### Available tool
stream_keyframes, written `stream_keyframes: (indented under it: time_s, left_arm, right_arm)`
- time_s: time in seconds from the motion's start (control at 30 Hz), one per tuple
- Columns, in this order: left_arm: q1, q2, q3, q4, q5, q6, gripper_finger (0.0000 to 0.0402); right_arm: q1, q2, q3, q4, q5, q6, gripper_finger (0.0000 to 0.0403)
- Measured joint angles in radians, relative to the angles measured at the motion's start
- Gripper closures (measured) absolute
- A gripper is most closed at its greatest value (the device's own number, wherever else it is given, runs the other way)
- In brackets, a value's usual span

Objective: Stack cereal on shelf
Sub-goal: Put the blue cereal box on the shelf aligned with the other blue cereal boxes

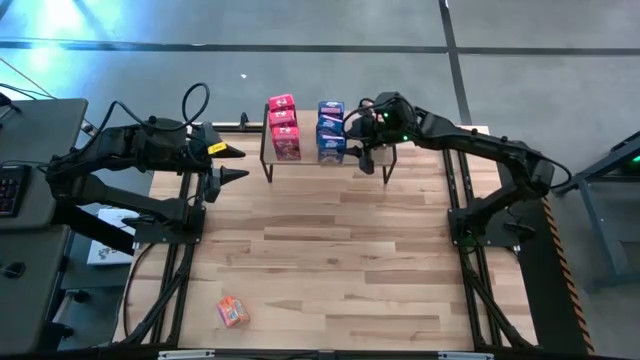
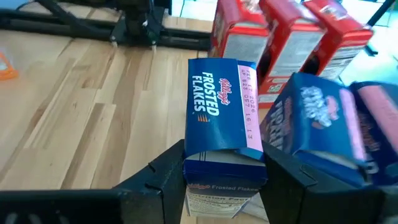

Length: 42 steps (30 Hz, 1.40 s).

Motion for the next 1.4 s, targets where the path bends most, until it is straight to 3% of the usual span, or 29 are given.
stream_keyframes:
  time_s: [1.03, 1.4]
  left_arm:
    - [0.000, 0.000, 0.000, 0.000, 0.000, 0.000, 0.0169]
    - [0.000, 0.000, 0.000, 0.000, 0.000, 0.000, 0.0169]
  right_arm:
    - [-0.043, 0.037, -0.001, 0.027, -0.001, -0.052, 0.0244]
    - [-0.042, 0.037, -0.001, 0.021, 0.055, -0.056, 0.0207]
